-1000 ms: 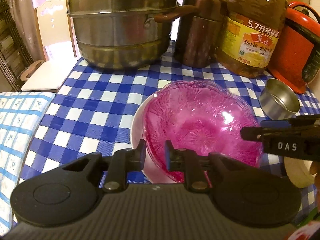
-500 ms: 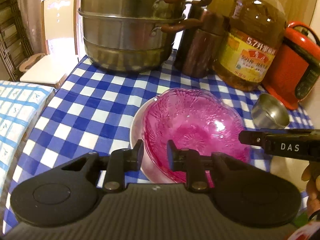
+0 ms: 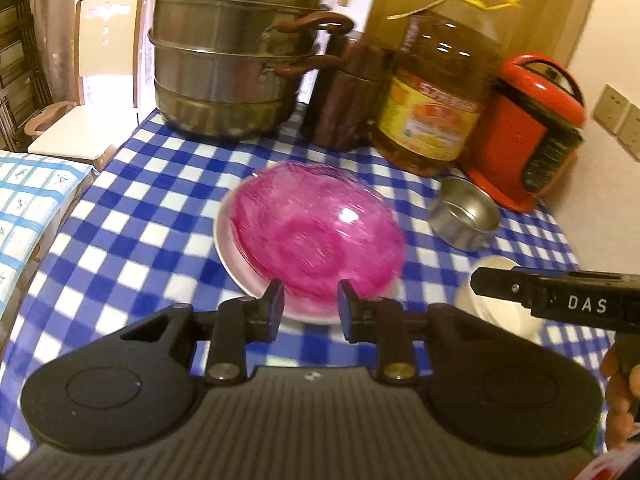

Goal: Organize plates and bowls
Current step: 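Open both tools off the pink bowl rim and pull back, then move both tools past the green bowl to the cream-white bowl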

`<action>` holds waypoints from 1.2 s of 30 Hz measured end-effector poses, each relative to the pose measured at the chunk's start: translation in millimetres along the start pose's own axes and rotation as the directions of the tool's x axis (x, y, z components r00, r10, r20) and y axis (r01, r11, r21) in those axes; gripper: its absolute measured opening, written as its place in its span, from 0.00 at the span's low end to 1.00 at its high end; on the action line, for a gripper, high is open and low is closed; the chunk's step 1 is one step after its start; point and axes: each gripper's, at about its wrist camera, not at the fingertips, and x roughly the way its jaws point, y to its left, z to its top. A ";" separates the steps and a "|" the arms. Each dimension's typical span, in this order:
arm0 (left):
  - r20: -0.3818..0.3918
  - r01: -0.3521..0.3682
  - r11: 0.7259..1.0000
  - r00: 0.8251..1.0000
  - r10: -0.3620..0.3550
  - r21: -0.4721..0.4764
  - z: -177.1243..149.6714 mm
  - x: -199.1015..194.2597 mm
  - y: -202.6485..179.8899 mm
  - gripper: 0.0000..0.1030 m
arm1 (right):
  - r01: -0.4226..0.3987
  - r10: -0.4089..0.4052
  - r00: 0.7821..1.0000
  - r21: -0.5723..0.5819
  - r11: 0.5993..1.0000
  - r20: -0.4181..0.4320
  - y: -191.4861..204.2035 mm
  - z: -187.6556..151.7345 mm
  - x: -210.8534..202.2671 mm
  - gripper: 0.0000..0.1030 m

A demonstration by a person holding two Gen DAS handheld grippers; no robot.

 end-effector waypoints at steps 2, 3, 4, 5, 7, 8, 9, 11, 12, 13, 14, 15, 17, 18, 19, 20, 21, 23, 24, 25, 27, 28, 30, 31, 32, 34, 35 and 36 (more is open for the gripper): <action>0.001 0.013 1.000 1.000 -0.013 0.011 -7.5 -14.5 -10.2 0.26 | 0.006 -0.006 1.000 0.011 1.000 0.011 -1.6 -10.8 -22.2 0.52; 0.003 0.019 1.000 1.000 -0.019 0.012 -11.5 -22.1 -15.1 0.26 | 0.011 -0.012 1.000 0.021 1.000 0.015 -2.9 -16.3 -33.1 0.52; 0.003 0.025 1.000 1.000 -0.025 0.011 -15.5 -29.3 -19.9 0.28 | 0.016 -0.017 1.000 0.026 1.000 0.017 -4.1 -22.3 -43.8 0.52; 0.005 0.035 0.999 0.999 -0.035 0.013 -20.2 -37.6 -25.4 0.29 | 0.020 -0.021 1.000 0.027 0.999 0.019 -6.0 -28.2 -54.0 0.52; 0.013 0.047 0.999 0.999 -0.047 0.016 -30.0 -52.6 -35.3 0.31 | 0.037 -0.038 0.999 0.038 0.999 0.023 -9.8 -40.5 -73.7 0.52; 0.012 0.049 0.999 0.999 -0.049 0.013 -34.2 -58.4 -39.3 0.33 | 0.045 -0.047 0.999 0.052 0.998 0.023 -12.5 -47.1 -83.7 0.52; 0.008 0.058 0.998 0.998 -0.058 0.009 -38.8 -64.4 -43.6 0.34 | 0.055 -0.057 0.998 0.074 0.996 0.022 -15.7 -53.7 -93.5 0.52; 0.002 0.081 0.997 0.997 -0.081 0.004 -48.2 -76.8 -53.3 0.34 | 0.068 -0.071 0.997 0.110 0.992 0.025 -21.1 -65.5 -111.3 0.52; 0.000 0.086 0.996 0.996 -0.086 0.004 -52.8 -82.7 -58.1 0.35 | 0.074 -0.077 0.997 0.112 0.991 0.027 -21.8 -69.9 -118.5 0.52; -0.002 0.091 0.996 0.996 -0.091 0.008 -57.0 -88.9 -63.4 0.35 | 0.082 -0.086 0.996 0.114 0.990 0.029 -22.9 -74.6 -126.1 0.52; -0.001 0.097 0.995 0.995 -0.097 0.011 -61.4 -95.1 -68.2 0.35 | 0.091 -0.095 0.995 0.119 0.989 0.029 -24.2 -79.7 -134.1 0.52; 0.000 0.101 0.995 0.995 -0.101 0.012 -65.8 -101.4 -73.3 0.36 | 0.095 -0.099 0.995 0.125 0.988 0.030 -25.6 -84.1 -141.1 0.52; 0.001 0.116 0.993 0.993 -0.116 0.018 -74.1 -112.4 -82.3 0.40 | 0.096 -0.103 0.994 0.154 0.983 0.039 -29.4 -93.0 -156.9 0.52; 0.001 0.121 0.992 0.993 -0.121 0.020 -78.2 -117.8 -87.1 0.41 | 0.095 -0.104 0.994 0.170 0.981 0.043 -31.9 -97.9 -164.4 0.52; 0.000 0.126 0.992 0.992 -0.126 0.021 -81.7 -122.6 -91.4 0.42 | 0.094 -0.105 0.993 0.187 0.978 0.047 -34.4 -102.3 -172.0 0.52; 0.000 0.132 0.991 0.991 -0.132 0.020 -85.6 -127.9 -95.8 0.43 | 0.093 -0.105 0.993 0.201 0.975 0.050 -36.7 -106.7 -179.4 0.52; 0.000 0.139 0.990 0.990 -0.139 0.021 -89.5 -132.8 -99.3 0.44 | 0.092 -0.106 0.993 0.211 0.973 0.052 -39.2 -111.3 -186.3 0.52; 0.001 0.148 0.989 0.989 -0.148 0.023 -97.1 -142.0 -106.3 0.49 | 0.094 -0.109 0.993 0.231 0.968 0.052 -44.4 -120.4 -198.4 0.52; 0.000 0.152 0.988 0.988 -0.152 0.023 -100.5 -145.6 -108.5 0.49 | 0.094 -0.109 0.993 0.237 0.967 0.051 -46.9 -124.8 -204.0 0.52; -0.002 0.156 0.987 0.988 -0.156 0.024 -103.6 -149.0 -111.0 0.49 | 0.097 -0.112 0.993 0.244 0.965 0.048 -49.6 -128.8 -208.9 0.52; -0.005 0.161 0.987 0.987 -0.161 0.026 -109.5 -154.7 -115.4 0.49 | 0.107 -0.121 0.992 0.254 0.961 0.040 -53.6 -136.7 -218.1 0.52; -0.010 0.165 0.986 0.986 -0.165 0.027 -112.3 -157.1 -117.8 0.49 | 0.110 -0.123 0.992 0.254 0.961 0.036 -55.0 -140.2 -222.0 0.52; -0.018 0.170 0.985 0.985 -0.169 0.031 -117.5 -160.6 -122.5 0.50 | 0.126 -0.136 0.990 0.253 0.959 0.024 -56.3 -146.5 -228.0 0.52; -0.022 0.169 0.985 0.986 -0.168 0.034 -120.0 -162.1 -125.1 0.50 | 0.134 -0.143 0.990 0.249 0.959 0.017 -56.7 -149.1 -230.2 0.52; -0.026 0.169 0.985 0.985 -0.168 0.041 -122.6 -163.2 -127.9 0.50 | 0.140 -0.148 0.989 0.245 0.959 0.011 -56.9 -151.6 -232.6 0.52; -0.035 0.168 0.984 0.985 -0.166 0.055 -127.5 -164.3 -133.2 0.50 | 0.151 -0.156 0.988 0.242 0.959 0.001 -57.8 -155.7 -236.8 0.52; -0.041 0.168 0.984 0.985 -0.166 0.060 -130.0 -164.3 -135.3 0.50 | 0.154 -0.158 0.987 0.238 0.959 -0.001 -58.1 -157.7 -239.2 0.52; -0.049 0.170 0.983 0.985 -0.167 0.063 -132.7 -164.1 -137.5 0.50 | 0.157 -0.161 0.987 0.232 0.960 -0.002 -58.4 -160.1 -241.2 0.52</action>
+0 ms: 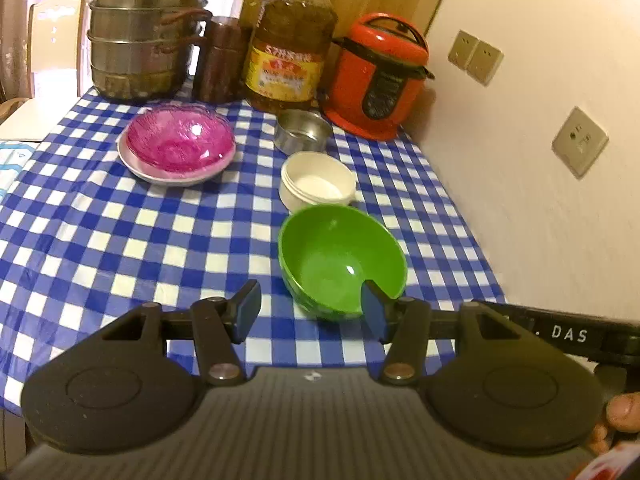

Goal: Organize plates and bowls
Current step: 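Move both tools past the green bowl to the cream-white bowl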

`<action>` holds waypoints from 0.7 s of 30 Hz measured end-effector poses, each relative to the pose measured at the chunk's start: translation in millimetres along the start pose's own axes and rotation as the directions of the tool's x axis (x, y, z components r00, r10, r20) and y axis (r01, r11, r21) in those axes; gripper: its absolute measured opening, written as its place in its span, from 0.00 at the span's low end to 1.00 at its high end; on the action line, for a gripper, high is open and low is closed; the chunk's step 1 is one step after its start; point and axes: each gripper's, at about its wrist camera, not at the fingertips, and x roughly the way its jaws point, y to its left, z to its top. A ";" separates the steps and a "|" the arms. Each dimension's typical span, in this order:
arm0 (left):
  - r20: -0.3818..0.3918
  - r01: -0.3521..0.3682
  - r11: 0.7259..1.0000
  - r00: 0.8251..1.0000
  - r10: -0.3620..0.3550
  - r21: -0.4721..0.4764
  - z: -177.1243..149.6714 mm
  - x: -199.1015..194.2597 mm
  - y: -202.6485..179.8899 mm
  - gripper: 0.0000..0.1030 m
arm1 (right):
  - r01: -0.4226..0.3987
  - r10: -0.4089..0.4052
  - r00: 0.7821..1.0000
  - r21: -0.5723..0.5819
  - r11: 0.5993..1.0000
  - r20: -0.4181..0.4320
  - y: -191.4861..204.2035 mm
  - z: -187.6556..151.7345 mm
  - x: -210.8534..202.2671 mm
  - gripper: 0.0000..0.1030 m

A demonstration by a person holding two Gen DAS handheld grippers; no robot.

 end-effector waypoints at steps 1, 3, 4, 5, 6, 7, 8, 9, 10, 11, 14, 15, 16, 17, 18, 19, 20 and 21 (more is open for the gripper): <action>-0.007 0.001 1.000 1.000 -0.001 0.004 -2.2 0.6 -2.0 0.50 | 0.007 -0.007 1.000 -0.004 1.000 -0.002 -0.7 -1.5 -1.8 0.52; -0.016 -0.004 1.000 1.000 0.004 0.019 -6.1 1.7 -6.2 0.50 | 0.023 -0.023 1.000 -0.015 1.000 -0.001 -2.4 -4.5 -5.9 0.52; -0.022 -0.008 1.000 1.000 0.008 0.026 -7.7 2.4 -8.1 0.50 | 0.030 -0.030 1.000 -0.020 0.999 -0.001 -3.3 -6.9 -6.7 0.52; -0.026 -0.009 1.000 1.000 0.009 0.030 -9.1 2.7 -9.5 0.50 | 0.042 -0.042 0.999 -0.026 0.999 -0.001 -4.3 -8.3 -7.9 0.52; -0.030 -0.007 0.999 1.000 0.008 0.033 -10.3 2.9 -10.8 0.50 | 0.051 -0.051 0.999 -0.030 0.998 0.001 -5.5 -9.8 -8.9 0.52; -0.033 -0.005 0.999 0.999 0.006 0.036 -11.2 2.9 -11.8 0.50 | 0.057 -0.057 0.998 -0.032 0.998 0.001 -6.7 -10.9 -9.7 0.52; -0.036 -0.004 0.999 0.999 0.006 0.042 -12.0 3.4 -13.6 0.50 | 0.059 -0.059 0.998 -0.031 0.998 0.000 -8.1 -11.3 -10.3 0.52; -0.038 -0.005 0.999 0.999 0.007 0.046 -12.4 3.6 -14.9 0.50 | 0.058 -0.058 0.998 -0.025 0.998 0.000 -9.8 -11.4 -10.9 0.52; -0.039 -0.005 0.999 0.999 0.007 0.050 -12.5 3.8 -16.5 0.50 | 0.059 -0.059 0.998 -0.020 0.998 -0.001 -10.9 -11.4 -11.3 0.52; -0.039 -0.003 0.999 0.999 0.005 0.052 -12.3 4.0 -17.7 0.50 | 0.059 -0.059 0.998 -0.016 0.998 -0.001 -12.5 -11.5 -12.0 0.52; -0.040 0.000 0.998 0.999 0.003 0.057 -10.1 4.9 -20.3 0.50 | 0.057 -0.057 0.998 -0.010 0.998 -0.002 -13.4 -9.3 -12.4 0.52; -0.039 -0.001 0.998 0.999 0.003 0.059 -8.9 5.5 -21.3 0.50 | 0.057 -0.057 0.998 -0.007 0.998 -0.003 -14.0 -8.8 -12.2 0.52; -0.039 0.000 0.998 0.999 0.003 0.059 -7.7 5.9 -21.4 0.50 | 0.057 -0.057 0.998 -0.004 0.998 -0.004 -13.9 -8.1 -11.8 0.52; -0.039 0.000 0.998 0.999 0.002 0.057 -6.3 6.9 -21.6 0.50 | 0.057 -0.057 0.998 -0.002 0.998 -0.004 -13.1 -7.5 -11.8 0.52; -0.038 0.000 0.998 0.999 0.002 0.058 -6.2 6.9 -21.6 0.50 | 0.057 -0.057 0.998 0.000 0.998 -0.003 -12.7 -7.2 -11.7 0.52; -0.038 -0.001 0.998 0.999 0.003 0.058 -5.2 7.7 -21.4 0.50 | 0.057 -0.057 0.998 0.000 0.998 -0.003 -12.7 -6.6 -11.1 0.52; -0.038 -0.001 0.998 0.999 0.004 0.057 -3.4 8.4 -20.4 0.50 | 0.057 -0.057 0.998 0.001 0.998 -0.003 -12.8 -5.2 -10.0 0.52; -0.037 -0.002 0.999 0.999 0.004 0.053 -1.8 9.6 -19.7 0.50 | 0.056 -0.056 0.998 0.003 0.998 -0.003 -13.0 -4.2 -9.0 0.52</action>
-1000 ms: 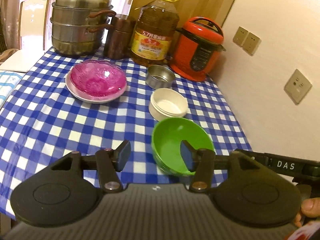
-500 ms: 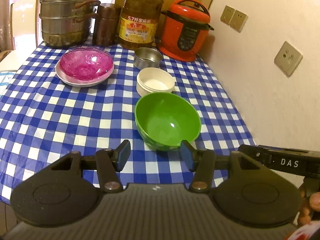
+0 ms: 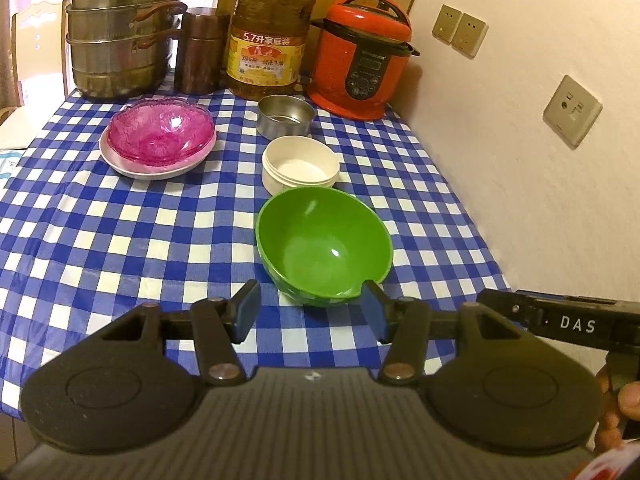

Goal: Organize plates and bowls
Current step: 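Move both tools past the green bowl to the cream-white bowl, then grip the cream-white bowl's rim with both tools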

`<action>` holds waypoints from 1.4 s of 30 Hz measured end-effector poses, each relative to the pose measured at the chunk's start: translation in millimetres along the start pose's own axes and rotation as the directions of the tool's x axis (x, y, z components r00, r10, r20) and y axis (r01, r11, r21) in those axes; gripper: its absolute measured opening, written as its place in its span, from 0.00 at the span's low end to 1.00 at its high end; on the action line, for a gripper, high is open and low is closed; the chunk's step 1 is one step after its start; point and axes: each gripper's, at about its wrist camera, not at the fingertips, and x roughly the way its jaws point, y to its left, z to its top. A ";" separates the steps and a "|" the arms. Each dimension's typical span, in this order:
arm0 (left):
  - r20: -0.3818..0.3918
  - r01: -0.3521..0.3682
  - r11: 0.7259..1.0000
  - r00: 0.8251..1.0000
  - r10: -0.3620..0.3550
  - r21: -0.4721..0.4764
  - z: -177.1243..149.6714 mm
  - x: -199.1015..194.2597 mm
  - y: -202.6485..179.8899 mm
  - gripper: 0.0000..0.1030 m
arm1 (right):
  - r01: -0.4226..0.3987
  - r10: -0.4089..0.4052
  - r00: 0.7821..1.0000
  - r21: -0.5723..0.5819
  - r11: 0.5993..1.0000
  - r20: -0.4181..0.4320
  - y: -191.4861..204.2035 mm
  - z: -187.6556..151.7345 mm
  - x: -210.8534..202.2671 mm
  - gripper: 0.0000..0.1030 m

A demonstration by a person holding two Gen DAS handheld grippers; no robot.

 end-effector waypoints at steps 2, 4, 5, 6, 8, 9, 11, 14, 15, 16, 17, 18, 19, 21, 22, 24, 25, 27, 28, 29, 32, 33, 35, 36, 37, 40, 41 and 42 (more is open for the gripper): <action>0.000 0.003 1.000 1.000 -0.003 -0.008 3.7 2.7 1.6 0.50 | -0.001 0.001 1.000 0.006 1.000 -0.001 -0.4 1.9 2.6 0.52; -0.002 0.001 1.000 1.000 -0.001 -0.006 8.3 6.9 2.5 0.50 | -0.001 0.001 1.000 0.011 1.000 -0.001 -1.6 5.2 6.3 0.52; -0.003 0.000 1.000 1.000 0.000 -0.007 11.4 9.4 3.6 0.50 | -0.003 0.003 1.000 0.017 1.000 0.001 -2.5 7.8 8.3 0.52; -0.003 0.001 1.000 1.000 -0.001 -0.009 14.2 11.6 4.5 0.50 | -0.006 0.006 1.000 0.023 1.000 0.004 -3.4 9.9 9.8 0.52; -0.003 0.001 1.000 1.000 -0.001 -0.013 22.2 17.4 7.2 0.50 | -0.014 0.014 1.000 0.035 0.999 0.013 -5.7 17.7 13.8 0.52; -0.002 0.000 1.000 1.000 0.000 -0.014 25.9 20.3 8.6 0.50 | -0.016 0.016 1.000 0.042 0.999 0.020 -6.8 22.3 15.7 0.52; 0.000 -0.002 1.000 1.000 0.002 -0.018 35.1 27.3 12.5 0.50 | -0.023 0.021 0.999 0.057 0.998 0.030 -9.8 32.5 21.2 0.52; 0.003 -0.003 0.999 1.000 0.003 -0.036 50.1 40.6 19.9 0.50 | -0.036 0.033 0.999 0.068 0.997 0.036 -13.5 48.8 33.1 0.52; 0.002 -0.002 0.999 1.000 0.002 -0.041 55.4 46.2 22.4 0.50 | -0.039 0.037 0.999 0.071 0.997 0.036 -15.1 54.0 37.9 0.52; 0.000 -0.001 0.999 1.000 0.001 -0.045 60.3 51.9 25.0 0.50 | -0.042 0.039 0.999 0.077 0.996 0.036 -16.4 60.0 43.8 0.52; -0.001 -0.003 0.999 1.000 0.003 -0.050 64.5 56.9 27.2 0.50 | -0.044 0.041 0.999 0.083 0.996 0.036 -18.1 64.9 48.8 0.52; -0.001 -0.006 0.998 1.000 0.006 -0.055 69.7 63.2 29.3 0.50 | -0.047 0.044 0.998 0.087 0.995 0.036 -19.6 70.0 54.1 0.52; -0.001 -0.007 0.998 1.000 0.007 -0.058 73.7 68.7 30.9 0.50 | -0.050 0.047 0.998 0.091 0.995 0.036 -20.7 75.6 60.5 0.52; -0.005 -0.009 0.998 1.000 0.009 -0.066 81.9 81.3 35.0 0.50 | -0.052 0.049 0.998 0.093 0.994 0.033 -23.0 84.2 72.2 0.52; -0.008 -0.008 0.997 1.000 0.007 -0.071 85.5 87.8 37.0 0.50 | -0.054 0.052 0.998 0.095 0.994 0.032 -23.9 89.2 79.4 0.52; -0.017 -0.008 0.997 1.000 0.007 -0.078 93.6 102.3 41.9 0.50 | -0.064 0.062 0.998 0.098 0.993 0.029 -26.3 96.9 92.1 0.52; -0.021 -0.009 0.997 1.000 0.008 -0.078 96.8 109.1 43.8 0.50 | -0.069 0.067 0.997 0.099 0.993 0.026 -27.0 101.1 98.9 0.52; -0.034 -0.008 0.997 0.999 0.005 -0.080 104.0 124.9 48.2 0.49 | -0.077 0.076 0.997 0.099 0.992 0.015 -27.5 109.3 113.6 0.52; -0.037 -0.004 0.997 0.999 0.001 -0.082 107.1 131.5 50.2 0.49 | -0.080 0.079 0.997 0.097 0.992 0.013 -27.7 112.6 119.4 0.52; -0.041 -0.004 0.996 0.999 0.001 -0.084 110.1 138.0 51.6 0.49 | -0.085 0.084 0.996 0.092 0.992 0.011 -27.3 116.2 126.1 0.52; -0.052 0.005 0.996 0.999 -0.010 -0.092 118.9 157.2 56.0 0.48 | -0.094 0.094 0.996 0.082 0.992 -0.001 -26.4 125.2 146.0 0.52; -0.058 0.007 0.996 0.998 -0.012 -0.094 121.5 163.9 57.0 0.47 | -0.097 0.098 0.995 0.082 0.992 -0.008 -26.8 128.0 152.7 0.51; -0.066 0.006 0.996 0.998 -0.012 -0.087 126.2 176.4 58.5 0.45 | -0.105 0.106 0.994 0.077 0.992 -0.019 -26.0 133.4 165.4 0.51; -0.070 0.005 0.996 0.997 -0.011 -0.084 128.6 182.8 59.4 0.45 | -0.107 0.109 0.994 0.073 0.992 -0.023 -25.0 135.7 170.8 0.51; -0.074 0.005 0.996 0.997 -0.011 -0.084 131.0 189.3 61.1 0.45 | -0.110 0.113 0.993 0.069 0.991 -0.027 -24.1 138.0 177.1 0.51; -0.086 -0.001 0.996 0.996 -0.007 -0.086 137.7 206.5 65.8 0.42 | -0.119 0.122 0.992 0.062 0.991 -0.042 -22.1 143.0 193.8 0.51; -0.090 0.001 0.996 0.996 -0.009 -0.089 139.4 211.5 67.5 0.40 | -0.121 0.124 0.991 0.060 0.991 -0.047 -21.3 144.6 199.6 0.51; -0.096 0.001 0.996 0.995 -0.010 -0.091 141.2 216.8 69.1 0.40 | -0.122 0.125 0.991 0.058 0.991 -0.054 -20.4 145.9 205.6 0.51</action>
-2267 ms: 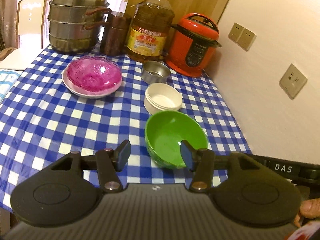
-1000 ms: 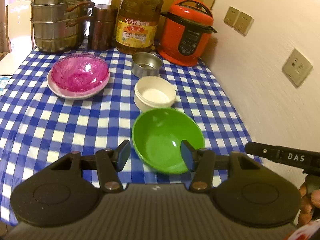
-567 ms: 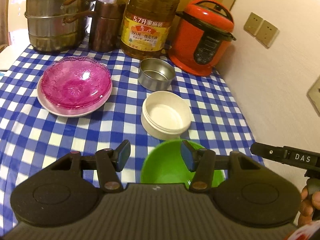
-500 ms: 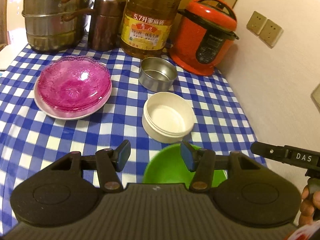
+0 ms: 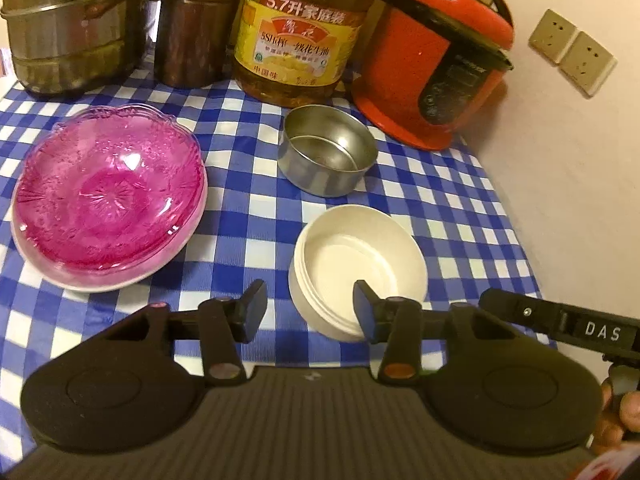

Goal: Organize plates and bowls
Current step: 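Grip the cream-white bowl's rim with both tools, then lift the cream-white bowl with both tools over the green bowl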

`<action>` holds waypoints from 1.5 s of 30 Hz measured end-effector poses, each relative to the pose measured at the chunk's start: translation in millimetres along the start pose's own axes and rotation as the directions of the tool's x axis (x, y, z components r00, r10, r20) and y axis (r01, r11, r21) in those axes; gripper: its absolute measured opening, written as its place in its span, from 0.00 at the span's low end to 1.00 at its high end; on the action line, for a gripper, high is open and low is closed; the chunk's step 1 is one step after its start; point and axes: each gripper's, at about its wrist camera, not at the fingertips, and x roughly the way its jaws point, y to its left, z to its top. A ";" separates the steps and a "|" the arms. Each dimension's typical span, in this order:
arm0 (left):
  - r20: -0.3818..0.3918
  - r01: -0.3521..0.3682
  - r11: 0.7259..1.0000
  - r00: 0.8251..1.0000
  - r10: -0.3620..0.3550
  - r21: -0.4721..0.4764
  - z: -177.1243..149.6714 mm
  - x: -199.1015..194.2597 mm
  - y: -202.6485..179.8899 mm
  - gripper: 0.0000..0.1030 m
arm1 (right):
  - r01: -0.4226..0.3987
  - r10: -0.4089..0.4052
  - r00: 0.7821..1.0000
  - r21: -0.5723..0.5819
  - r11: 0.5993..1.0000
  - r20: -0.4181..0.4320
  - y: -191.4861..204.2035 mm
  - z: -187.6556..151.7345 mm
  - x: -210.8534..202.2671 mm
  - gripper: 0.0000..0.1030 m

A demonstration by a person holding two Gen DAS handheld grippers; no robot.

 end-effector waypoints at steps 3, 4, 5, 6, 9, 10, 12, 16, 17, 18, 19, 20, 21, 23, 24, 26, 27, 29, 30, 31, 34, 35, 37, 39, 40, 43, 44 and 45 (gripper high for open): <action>-0.014 -0.005 1.000 1.000 0.005 0.000 5.4 14.9 3.7 0.36 | -0.003 0.003 1.000 -0.006 1.000 -0.021 0.9 3.5 16.6 0.51; -0.018 -0.008 1.000 1.000 0.008 -0.001 6.2 19.2 5.1 0.34 | -0.002 0.002 1.000 -0.010 1.000 -0.028 1.2 4.5 22.4 0.50; -0.025 -0.010 1.000 1.000 0.010 -0.002 7.0 24.0 6.7 0.32 | -0.001 0.001 0.999 -0.012 1.000 -0.034 1.3 5.7 26.9 0.49; -0.031 -0.010 1.000 0.999 0.010 -0.006 7.5 28.5 8.4 0.32 | 0.001 -0.001 0.999 -0.013 1.000 -0.042 1.4 7.0 32.1 0.48; -0.044 -0.005 1.000 0.999 0.004 -0.017 8.8 38.0 12.2 0.27 | 0.006 -0.006 0.998 -0.010 1.000 -0.059 -0.2 10.2 44.5 0.43; -0.049 -0.001 1.000 0.999 0.000 -0.018 9.2 41.0 13.1 0.25 | 0.005 -0.005 0.997 -0.005 1.000 -0.071 -0.9 11.5 48.3 0.42; -0.057 0.003 1.000 0.998 -0.004 -0.017 9.7 46.0 13.9 0.24 | -0.001 0.000 0.997 -0.002 1.000 -0.080 -1.5 13.8 54.7 0.39; -0.066 0.010 1.000 0.998 -0.011 -0.004 11.6 52.8 11.3 0.19 | 0.004 -0.005 0.995 -0.010 1.000 -0.098 -1.0 16.3 66.2 0.35; -0.066 0.010 1.000 0.998 -0.009 0.004 11.9 54.0 10.1 0.18 | 0.005 -0.006 0.995 -0.012 1.000 -0.102 -0.8 16.6 68.4 0.33; -0.065 0.009 1.000 0.998 -0.009 0.009 12.1 55.3 9.0 0.17 | 0.005 -0.006 0.994 -0.012 1.000 -0.107 -0.6 16.5 70.5 0.30; -0.068 0.010 1.000 0.998 -0.009 0.013 12.3 56.6 8.2 0.16 | 0.003 -0.005 0.994 -0.013 1.000 -0.112 -0.3 16.2 72.8 0.29; -0.071 0.012 1.000 0.997 -0.011 0.016 12.5 57.8 7.4 0.15 | 0.003 -0.004 0.993 -0.014 1.000 -0.119 -0.2 15.8 74.9 0.26; -0.072 0.012 1.000 0.997 -0.011 0.016 12.7 59.0 6.5 0.14 | 0.002 -0.004 0.992 -0.015 1.000 -0.124 0.1 15.1 76.5 0.24; -0.074 0.010 1.000 0.997 -0.009 0.019 12.9 60.9 4.9 0.13 | -0.001 -0.001 0.991 -0.015 1.000 -0.130 0.4 13.8 79.2 0.23; -0.074 0.009 1.000 0.997 -0.007 0.022 12.8 61.5 4.3 0.13 | -0.002 0.000 0.991 -0.014 1.000 -0.132 0.4 13.3 80.0 0.22; -0.076 0.007 1.000 0.997 -0.005 0.026 12.9 62.4 2.9 0.12 | -0.002 0.001 0.991 -0.010 1.000 -0.134 0.2 13.1 81.0 0.20; -0.077 0.004 1.000 0.997 -0.002 0.029 13.0 62.2 2.3 0.12 | -0.005 0.004 0.991 -0.008 1.000 -0.136 0.3 13.3 81.2 0.16; -0.079 0.000 0.999 0.997 0.003 0.037 13.2 62.0 1.4 0.11 | -0.008 0.008 0.990 -0.001 1.000 -0.138 0.9 14.0 81.3 0.15; -0.081 -0.002 0.999 0.997 0.005 0.037 13.1 61.7 1.5 0.11 | -0.006 0.006 0.990 0.000 1.000 -0.139 1.4 14.3 81.1 0.14; -0.081 -0.004 0.999 0.997 0.007 0.040 12.9 61.2 1.6 0.11 | -0.007 0.007 0.990 0.001 1.000 -0.138 1.9 14.4 80.5 0.14; -0.085 -0.009 0.999 0.996 0.014 0.050 11.9 59.5 2.4 0.11 | -0.014 0.015 0.991 0.005 1.000 -0.134 3.3 14.4 77.7 0.13; -0.086 -0.010 0.999 0.996 0.015 0.051 11.5 58.6 2.5 0.11 | -0.016 0.016 0.991 0.006 1.000 -0.132 3.8 14.5 76.3 0.13; -0.085 -0.010 0.999 0.996 0.015 0.051 11.1 55.7 2.7 0.11 | -0.017 0.017 0.992 0.002 1.000 -0.128 5.4 15.4 73.7 0.13; -0.081 -0.008 0.999 0.997 0.012 0.052 11.6 51.6 2.3 0.11 | -0.018 0.018 0.992 0.002 1.000 -0.125 6.9 16.8 71.0 0.13; -0.077 -0.006 0.999 0.997 0.010 0.053 12.4 48.8 1.4 0.11 | -0.019 0.019 0.992 0.003 1.000 -0.122 7.5 17.8 69.0 0.13; -0.066 0.000 0.998 0.998 0.004 0.057 16.3 38.9 -2.8 0.11 | -0.021 0.022 0.994 0.007 1.000 -0.111 9.8 21.4 59.9 0.13; -0.061 0.003 0.998 0.998 0.001 0.058 17.7 34.8 -4.3 0.11 | -0.023 0.024 0.994 0.008 1.000 -0.105 10.8 22.7 55.6 0.13; -0.056 0.004 0.998 0.998 -0.001 0.059 18.9 30.3 -6.0 0.11 | -0.025 0.026 0.995 0.010 1.000 -0.100 12.2 23.8 51.3 0.13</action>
